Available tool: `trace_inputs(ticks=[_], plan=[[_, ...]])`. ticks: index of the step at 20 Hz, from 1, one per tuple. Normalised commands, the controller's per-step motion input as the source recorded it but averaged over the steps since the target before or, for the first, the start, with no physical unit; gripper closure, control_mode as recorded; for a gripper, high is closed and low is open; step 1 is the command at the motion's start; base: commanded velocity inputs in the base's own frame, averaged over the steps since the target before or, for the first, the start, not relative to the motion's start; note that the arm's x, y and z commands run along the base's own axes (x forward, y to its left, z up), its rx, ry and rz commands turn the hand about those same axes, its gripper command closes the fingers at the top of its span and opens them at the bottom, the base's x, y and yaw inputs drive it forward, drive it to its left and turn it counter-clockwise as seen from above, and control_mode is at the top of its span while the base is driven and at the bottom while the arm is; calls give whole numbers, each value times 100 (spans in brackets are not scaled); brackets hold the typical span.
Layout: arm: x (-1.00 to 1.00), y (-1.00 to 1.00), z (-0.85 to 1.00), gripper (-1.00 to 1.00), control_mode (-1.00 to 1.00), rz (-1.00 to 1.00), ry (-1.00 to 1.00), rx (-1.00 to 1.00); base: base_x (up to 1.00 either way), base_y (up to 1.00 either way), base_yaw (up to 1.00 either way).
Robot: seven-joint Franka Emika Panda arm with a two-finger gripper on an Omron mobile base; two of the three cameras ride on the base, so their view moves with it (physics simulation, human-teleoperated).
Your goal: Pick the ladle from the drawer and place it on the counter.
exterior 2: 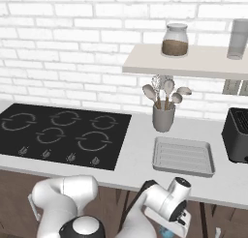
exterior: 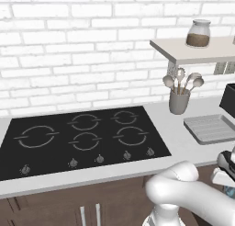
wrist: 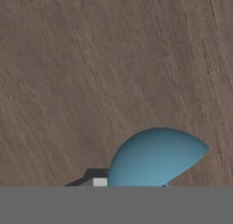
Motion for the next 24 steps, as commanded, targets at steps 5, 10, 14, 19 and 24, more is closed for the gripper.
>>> trace_inputs(ticks=[5,10,14,19,24], plan=[[-83,-11,39,100,-100,-7,-4,0,0,0,0],[-70,-6,56,100,-100,-3,-16,0,0,0,0],[-43,0,93,100,-100,0,-14,0,0,0,0],[-3,1,100,100,-100,0,-7,0,0,0,0],[10,10,100,100,-100,0,-12,0,0,0,0]])
